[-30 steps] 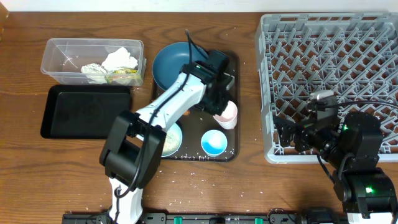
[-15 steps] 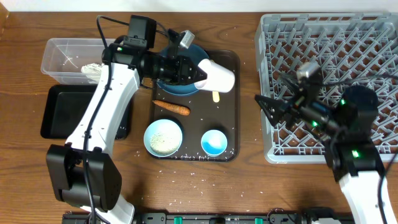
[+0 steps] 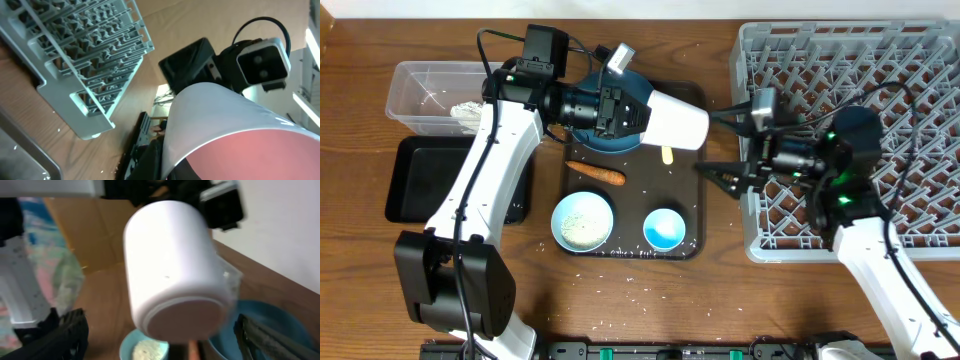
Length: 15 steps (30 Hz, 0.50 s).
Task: Sort waste into correct bins and load items into the dishwasher rack
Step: 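Lift the pink cup and hand it to the right gripper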
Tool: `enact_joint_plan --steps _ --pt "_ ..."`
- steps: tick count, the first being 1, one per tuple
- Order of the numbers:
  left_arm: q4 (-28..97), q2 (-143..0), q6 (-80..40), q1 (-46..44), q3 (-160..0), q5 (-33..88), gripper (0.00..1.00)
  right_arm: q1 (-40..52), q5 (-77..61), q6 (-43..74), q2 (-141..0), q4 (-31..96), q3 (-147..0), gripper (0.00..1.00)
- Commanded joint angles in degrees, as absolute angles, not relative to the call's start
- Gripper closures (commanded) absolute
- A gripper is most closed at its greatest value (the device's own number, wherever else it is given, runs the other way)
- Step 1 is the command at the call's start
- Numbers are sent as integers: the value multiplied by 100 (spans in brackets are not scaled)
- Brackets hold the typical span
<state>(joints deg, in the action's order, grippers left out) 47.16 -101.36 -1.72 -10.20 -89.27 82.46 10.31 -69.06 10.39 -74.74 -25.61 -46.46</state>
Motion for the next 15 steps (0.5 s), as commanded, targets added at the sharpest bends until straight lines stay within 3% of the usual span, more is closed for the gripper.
enact_joint_plan --steps 1,8,15 --pt "4727 -10158 -224 -1052 -8986 8501 94 1284 -6963 1332 -7502 -2753 -4709 9" --pt "4724 -10158 -220 -1199 -8986 8420 94 1466 -6676 1479 -7502 -3074 -4709 17" --pt "4742 -10160 -222 -1199 -8986 8425 94 1466 -6353 1476 -7502 -3089 -4709 18"
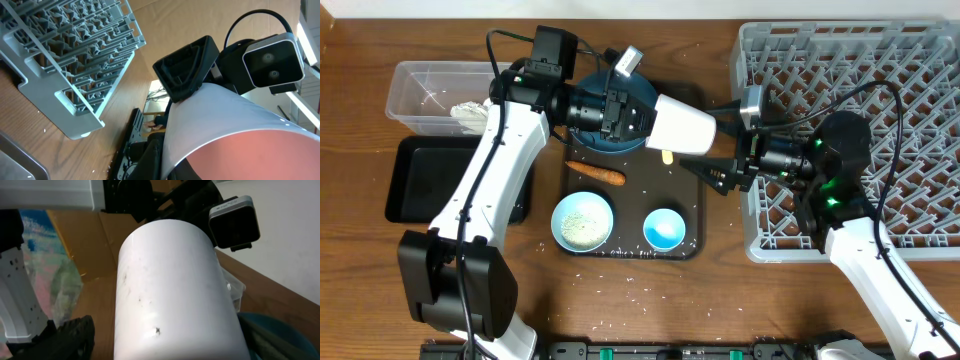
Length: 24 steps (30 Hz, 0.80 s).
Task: Sort waste into correct bins and load items into the dishwasher rack
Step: 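Lift the pink cup and hand it to the right gripper, then place the pink cup upside down in the rack with the right gripper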
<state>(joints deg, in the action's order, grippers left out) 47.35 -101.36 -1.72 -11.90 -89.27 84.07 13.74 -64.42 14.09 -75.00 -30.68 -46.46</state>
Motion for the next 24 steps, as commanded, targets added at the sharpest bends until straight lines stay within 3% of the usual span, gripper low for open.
enact_joint_plan --steps 1,9,11,14,17,24 --pt "4751 -10160 -222 -1199 -8986 8425 94 1466 -6322 1476 -7502 -3089 -4709 19" --pt "4766 -10160 -220 -1199 -8986 8423 93 1466 -6152 1479 -7502 -3203 -4709 47" --pt "4766 -10160 -220 -1199 -8986 8420 87 1466 -6152 1479 -7502 -3221 -4709 51" --pt "4764 -10160 -220 -1197 -8986 8420 73 1450 -6152 1479 -7500 -3242 -4709 53" --pt "4762 -10160 -220 -1197 -8986 8412 66 1363 -6178 1544 -7500 -3242 -4709 53" --pt "4762 -10158 -222 -1192 -8986 7400 58 454 -6191 2414 -7485 -2895 -4709 56"
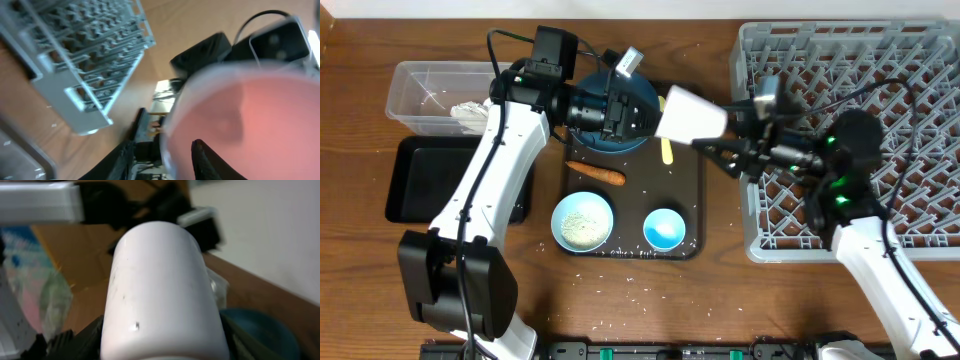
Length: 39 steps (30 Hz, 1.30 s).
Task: Sort waste into correct bins and load items into the dishwasher rack
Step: 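Place the pink cup upside down in the rack with the right gripper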
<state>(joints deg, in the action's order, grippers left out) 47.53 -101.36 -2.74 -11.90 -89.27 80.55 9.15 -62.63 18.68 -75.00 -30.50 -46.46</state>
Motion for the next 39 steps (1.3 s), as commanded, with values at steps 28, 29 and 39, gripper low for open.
enact_joint_plan --steps 28,29,39 --pt "5398 -10182 -220 -1197 -8927 1675 55 -443 -1177 945 -6093 6587 -6536 57" --pt "5395 -10182 -220 -1197 -8914 1660 54 -421 -1177 864 -6206 6683 -6536 57" --pt "5439 -10184 -217 -1199 -8899 1533 55 -97 -1033 548 -7529 7076 -6536 55"
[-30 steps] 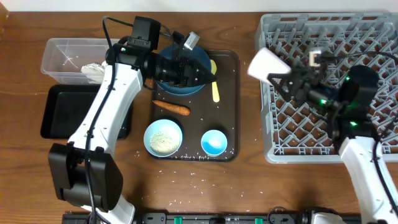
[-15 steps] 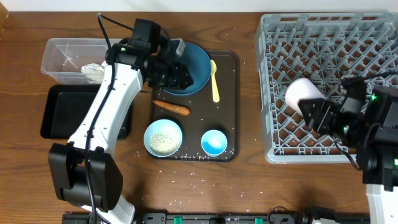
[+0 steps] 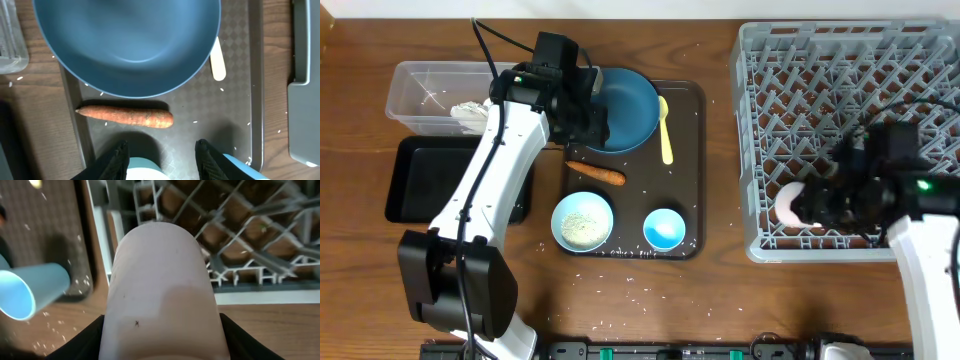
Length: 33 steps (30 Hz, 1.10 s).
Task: Sort waste into correct bins and load items into the dishwasher rack
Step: 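Place the pink cup upside down in the rack with the right gripper, then grasp the light-blue cup with the left gripper and lift it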
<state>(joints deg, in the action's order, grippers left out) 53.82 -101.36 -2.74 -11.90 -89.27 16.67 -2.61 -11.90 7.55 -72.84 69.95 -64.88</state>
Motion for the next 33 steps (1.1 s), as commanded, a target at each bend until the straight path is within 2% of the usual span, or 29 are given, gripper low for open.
enact_joint_plan --steps 1,7,12,19,33 --pt "5468 -10184 -217 -1199 -8899 1533 55 -49 -919 552 -7642 7129 -6536 55" --pt "5640 -10184 -217 -1199 -8899 1533 54 196 -545 832 -8121 7205 -6534 50" --pt "5776 -10184 -217 -1199 -8899 1533 54 307 -471 875 -8274 7054 -6534 26" --pt "6215 -10184 -215 -1406 -8899 1553 54 307 -628 895 -8213 6901 -6869 1" --pt "6648 -10184 -718 -3315 -8541 1570 53 307 -711 862 -7935 6775 -7474 3"
